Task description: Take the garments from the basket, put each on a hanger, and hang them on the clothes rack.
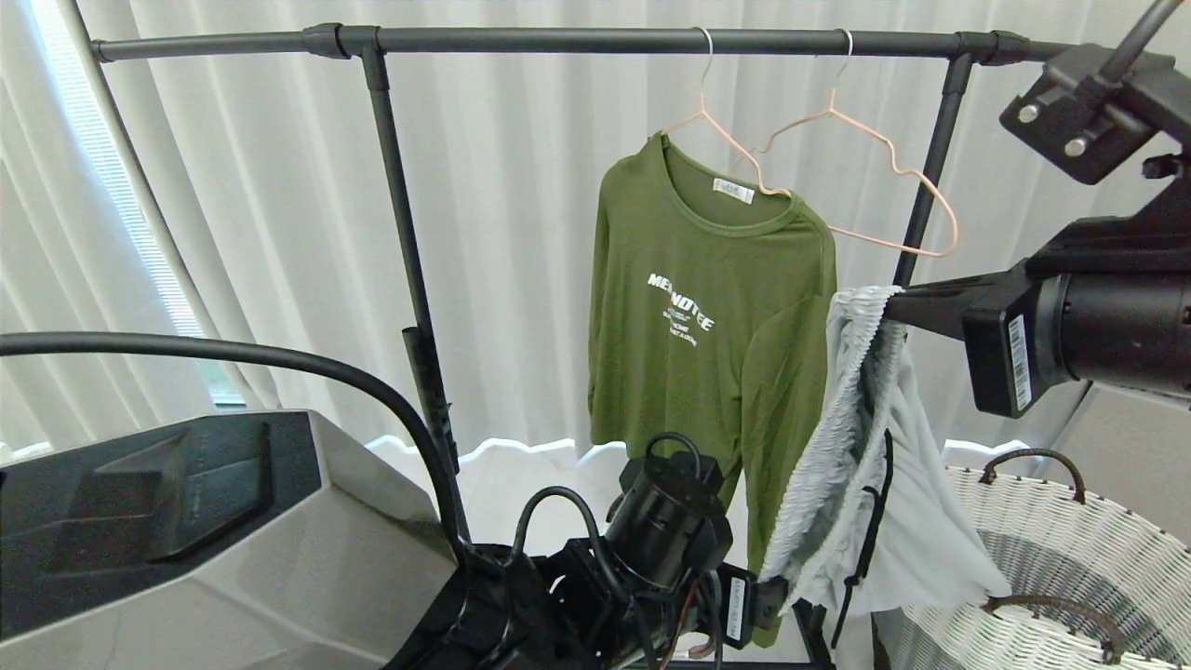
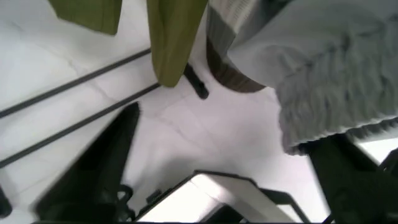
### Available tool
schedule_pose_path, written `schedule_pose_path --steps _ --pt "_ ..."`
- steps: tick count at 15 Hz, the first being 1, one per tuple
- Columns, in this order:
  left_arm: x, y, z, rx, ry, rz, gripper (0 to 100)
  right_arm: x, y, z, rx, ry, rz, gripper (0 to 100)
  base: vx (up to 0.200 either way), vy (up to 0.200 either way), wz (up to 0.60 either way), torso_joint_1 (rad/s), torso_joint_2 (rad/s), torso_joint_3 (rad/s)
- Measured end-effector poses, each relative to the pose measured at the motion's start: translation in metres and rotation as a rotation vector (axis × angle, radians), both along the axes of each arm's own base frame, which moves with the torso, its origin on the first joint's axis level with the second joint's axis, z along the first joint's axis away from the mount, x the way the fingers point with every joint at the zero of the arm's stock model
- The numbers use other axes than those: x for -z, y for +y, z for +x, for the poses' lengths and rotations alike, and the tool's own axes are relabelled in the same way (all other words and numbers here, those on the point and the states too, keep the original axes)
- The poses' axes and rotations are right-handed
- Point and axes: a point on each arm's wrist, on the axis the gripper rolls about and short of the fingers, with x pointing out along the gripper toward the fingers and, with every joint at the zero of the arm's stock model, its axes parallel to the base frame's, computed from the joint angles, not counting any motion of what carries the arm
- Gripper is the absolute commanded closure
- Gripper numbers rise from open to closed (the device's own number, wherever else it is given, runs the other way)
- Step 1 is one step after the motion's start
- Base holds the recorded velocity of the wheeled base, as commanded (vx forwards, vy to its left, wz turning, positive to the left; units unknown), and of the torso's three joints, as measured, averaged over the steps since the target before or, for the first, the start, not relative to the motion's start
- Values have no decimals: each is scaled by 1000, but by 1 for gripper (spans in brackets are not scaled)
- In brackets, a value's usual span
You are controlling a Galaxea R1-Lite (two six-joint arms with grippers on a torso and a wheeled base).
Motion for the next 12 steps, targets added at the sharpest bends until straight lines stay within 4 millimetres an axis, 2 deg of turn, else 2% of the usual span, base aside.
schedule_pose_path --steps 4,6,10,12 --pt "6 13 -10 -17 -3 19 100 2 -3 3 19 5 -3 100 0 0 0 0 0 0" --pt "-5 30 -24 -20 -19 25 100 2 -4 5 29 7 1 100 0 0 0 0 0 0" --pt "-55 77 -53 -15 -74 50 100 5 -3 7 34 11 -3 100 0 0 0 0 0 0" --pt "-93 106 -68 -26 -51 108 100 3 -3 7 36 -2 3 100 0 0 0 0 0 0"
